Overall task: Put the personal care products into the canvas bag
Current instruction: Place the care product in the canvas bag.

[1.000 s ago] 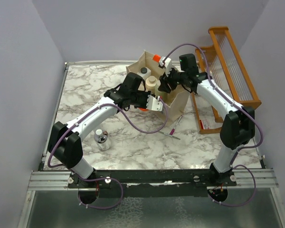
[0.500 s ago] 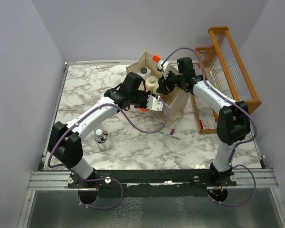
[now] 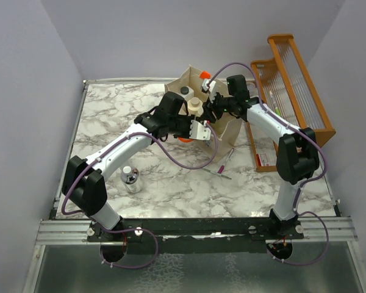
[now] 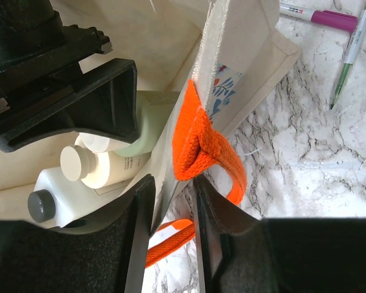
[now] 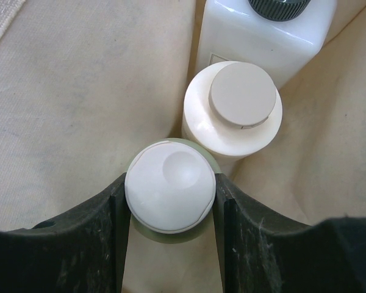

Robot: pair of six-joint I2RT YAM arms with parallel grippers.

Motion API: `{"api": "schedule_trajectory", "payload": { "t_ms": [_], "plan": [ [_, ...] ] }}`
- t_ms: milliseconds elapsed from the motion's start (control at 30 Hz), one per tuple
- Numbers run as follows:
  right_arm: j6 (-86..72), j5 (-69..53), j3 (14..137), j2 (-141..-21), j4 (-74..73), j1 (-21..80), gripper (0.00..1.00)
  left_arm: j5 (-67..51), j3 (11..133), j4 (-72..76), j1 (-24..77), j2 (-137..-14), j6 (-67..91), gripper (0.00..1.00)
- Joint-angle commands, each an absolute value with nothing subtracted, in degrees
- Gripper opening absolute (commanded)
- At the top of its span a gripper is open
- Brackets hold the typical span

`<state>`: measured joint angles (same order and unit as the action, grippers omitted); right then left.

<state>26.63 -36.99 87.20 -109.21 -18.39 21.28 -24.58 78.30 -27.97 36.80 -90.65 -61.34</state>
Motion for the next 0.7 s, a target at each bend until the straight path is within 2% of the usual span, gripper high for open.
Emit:
{"api": "schedule_trajectory", "payload": {
  "t_ms": [0, 433, 500, 667],
  "plan": [
    [25.64, -41.99, 89.8, -109.98, -10.7, 21.71, 0.01, -23.57, 79.92, -28.04, 37.1, -90.91, -60.47, 0.35],
    [26.39, -40.2, 96.44, -113.78, -16.37, 21.79, 0.01, -23.26, 79.25, -27.39, 37.09, -89.69, -59.77, 0.39],
    [28.2, -38.64, 97.11, -114.45, -18.35, 21.8, 0.04, -23.12, 79.25, -27.4, 37.09, -89.57, -59.6, 0.4],
    [32.25, -34.19, 98.05, -115.57, -23.84, 21.8, 0.17, -22.28, 79.59, -27.43, 37.14, -89.14, -58.82, 0.42]
  ]
}}
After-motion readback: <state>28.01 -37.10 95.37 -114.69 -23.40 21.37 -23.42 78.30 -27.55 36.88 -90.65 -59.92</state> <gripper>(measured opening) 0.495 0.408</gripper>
